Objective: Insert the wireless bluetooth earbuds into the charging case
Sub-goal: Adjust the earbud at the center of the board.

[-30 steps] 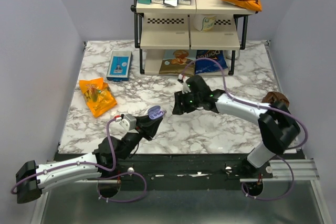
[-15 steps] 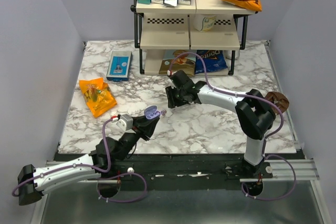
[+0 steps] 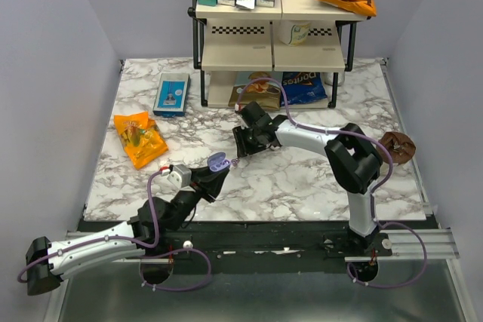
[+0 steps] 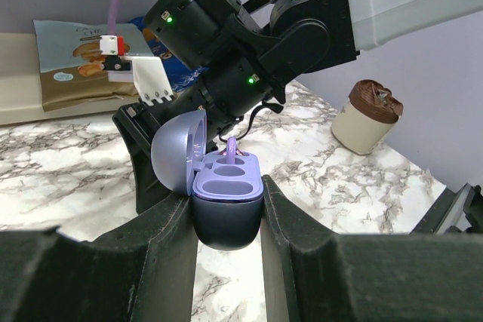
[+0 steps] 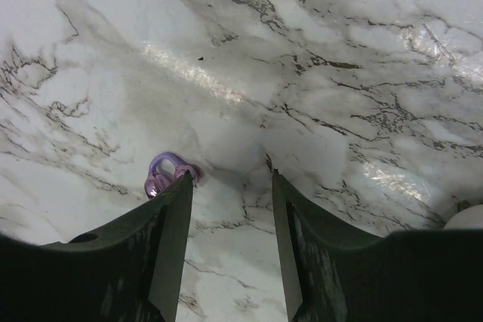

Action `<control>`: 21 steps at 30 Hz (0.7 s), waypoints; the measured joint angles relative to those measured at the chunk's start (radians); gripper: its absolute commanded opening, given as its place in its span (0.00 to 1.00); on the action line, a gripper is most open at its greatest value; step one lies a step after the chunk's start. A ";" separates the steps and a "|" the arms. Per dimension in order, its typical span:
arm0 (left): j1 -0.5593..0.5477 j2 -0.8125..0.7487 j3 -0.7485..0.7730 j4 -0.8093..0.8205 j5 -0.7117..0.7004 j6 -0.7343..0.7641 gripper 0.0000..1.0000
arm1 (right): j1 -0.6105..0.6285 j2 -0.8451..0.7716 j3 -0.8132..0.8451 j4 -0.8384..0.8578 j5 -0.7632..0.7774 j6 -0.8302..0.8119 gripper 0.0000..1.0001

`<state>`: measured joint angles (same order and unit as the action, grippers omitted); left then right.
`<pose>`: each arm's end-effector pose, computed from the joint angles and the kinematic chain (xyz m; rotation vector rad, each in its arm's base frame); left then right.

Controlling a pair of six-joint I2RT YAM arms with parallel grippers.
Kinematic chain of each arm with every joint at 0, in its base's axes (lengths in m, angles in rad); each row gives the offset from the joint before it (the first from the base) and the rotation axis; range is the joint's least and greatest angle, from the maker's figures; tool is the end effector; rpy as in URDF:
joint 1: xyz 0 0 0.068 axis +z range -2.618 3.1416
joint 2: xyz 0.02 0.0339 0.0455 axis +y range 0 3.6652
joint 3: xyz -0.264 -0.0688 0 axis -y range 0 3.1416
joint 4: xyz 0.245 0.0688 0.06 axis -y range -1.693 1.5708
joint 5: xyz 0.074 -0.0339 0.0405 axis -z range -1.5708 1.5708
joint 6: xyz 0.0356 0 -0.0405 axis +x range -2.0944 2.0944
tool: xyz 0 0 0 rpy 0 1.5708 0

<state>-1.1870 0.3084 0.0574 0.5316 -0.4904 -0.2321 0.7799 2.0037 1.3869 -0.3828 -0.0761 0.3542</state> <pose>0.0612 -0.1068 0.2201 0.2147 1.3615 -0.8840 0.2999 0.3004 0.1683 -0.5898 2.5886 0.5040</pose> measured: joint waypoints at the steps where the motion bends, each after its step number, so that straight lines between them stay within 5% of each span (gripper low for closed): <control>1: 0.000 0.000 0.000 0.000 0.000 0.000 0.00 | 0.000 0.002 0.001 0.000 -0.005 0.004 0.55; 21: -0.002 -0.004 0.000 0.000 0.000 0.000 0.00 | 0.026 0.045 0.045 0.005 -0.049 0.039 0.53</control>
<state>-1.1893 0.3046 0.0574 0.5312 -0.4904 -0.2321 0.8062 2.0491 1.4322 -0.3779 -0.1253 0.3927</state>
